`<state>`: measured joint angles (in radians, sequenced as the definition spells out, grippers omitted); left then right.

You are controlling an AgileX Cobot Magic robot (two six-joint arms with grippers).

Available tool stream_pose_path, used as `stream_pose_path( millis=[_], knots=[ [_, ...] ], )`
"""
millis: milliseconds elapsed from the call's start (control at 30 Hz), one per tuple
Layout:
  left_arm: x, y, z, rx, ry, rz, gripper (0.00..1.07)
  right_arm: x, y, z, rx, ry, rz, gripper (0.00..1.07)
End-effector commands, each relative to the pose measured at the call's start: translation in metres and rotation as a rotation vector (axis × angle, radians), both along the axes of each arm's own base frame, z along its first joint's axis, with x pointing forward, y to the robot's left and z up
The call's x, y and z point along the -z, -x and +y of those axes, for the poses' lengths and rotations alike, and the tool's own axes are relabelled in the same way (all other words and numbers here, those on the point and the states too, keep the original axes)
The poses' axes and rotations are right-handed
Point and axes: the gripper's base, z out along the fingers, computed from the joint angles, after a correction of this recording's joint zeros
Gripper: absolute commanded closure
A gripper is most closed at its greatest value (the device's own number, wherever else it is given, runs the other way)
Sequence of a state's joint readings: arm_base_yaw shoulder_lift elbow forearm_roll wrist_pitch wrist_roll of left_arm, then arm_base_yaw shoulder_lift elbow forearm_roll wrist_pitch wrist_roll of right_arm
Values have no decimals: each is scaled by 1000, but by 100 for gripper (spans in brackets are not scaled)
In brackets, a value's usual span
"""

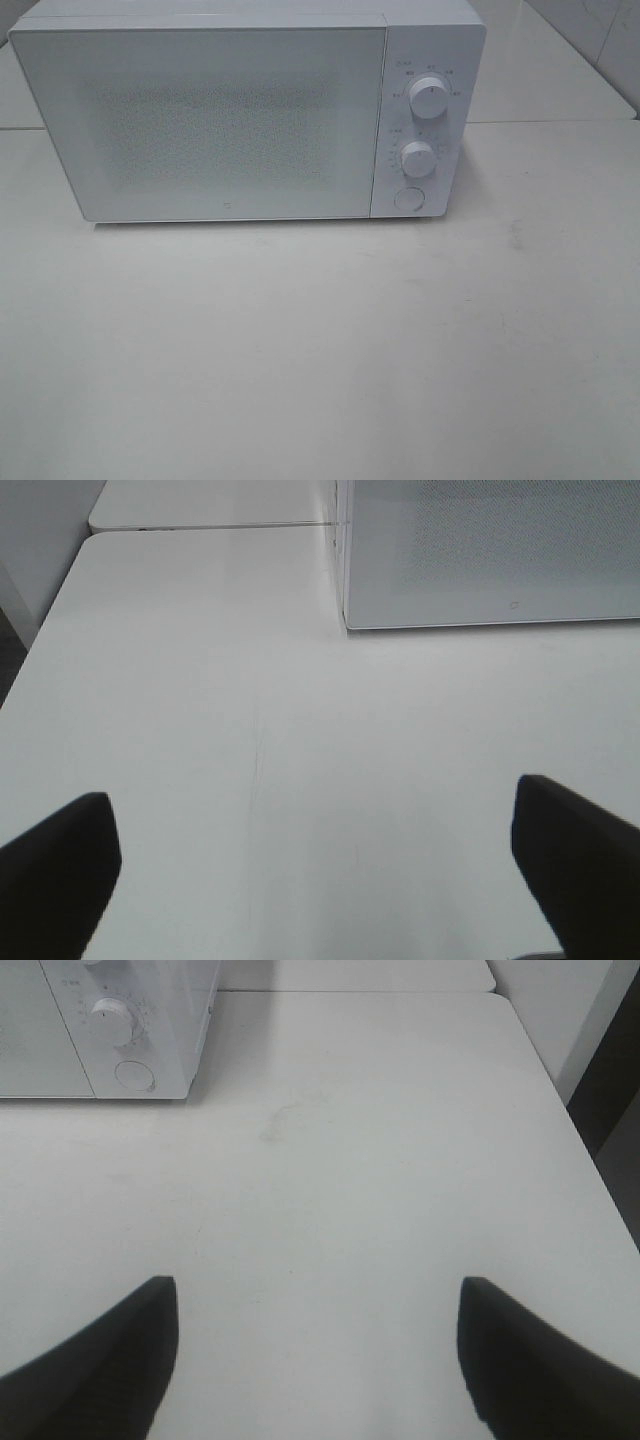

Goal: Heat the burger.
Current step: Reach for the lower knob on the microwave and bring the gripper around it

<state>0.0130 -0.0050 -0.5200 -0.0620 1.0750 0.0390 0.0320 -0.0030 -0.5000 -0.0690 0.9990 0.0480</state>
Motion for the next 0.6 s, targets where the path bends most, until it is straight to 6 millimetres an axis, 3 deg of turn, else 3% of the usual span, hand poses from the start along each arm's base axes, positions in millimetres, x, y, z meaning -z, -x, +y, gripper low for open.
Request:
stream_pose_path(
  millis=[33, 367, 600],
  knots=[
    [0, 2, 0, -3, 4, -22, 6, 1, 4, 0, 7, -2, -25, 32],
    [0, 2, 0, -3, 4, -22, 7, 0, 2, 0, 3, 2, -20, 32],
    [0, 2, 0, -3, 4, -22, 7, -14, 1, 0, -1, 4, -126, 32]
  ],
)
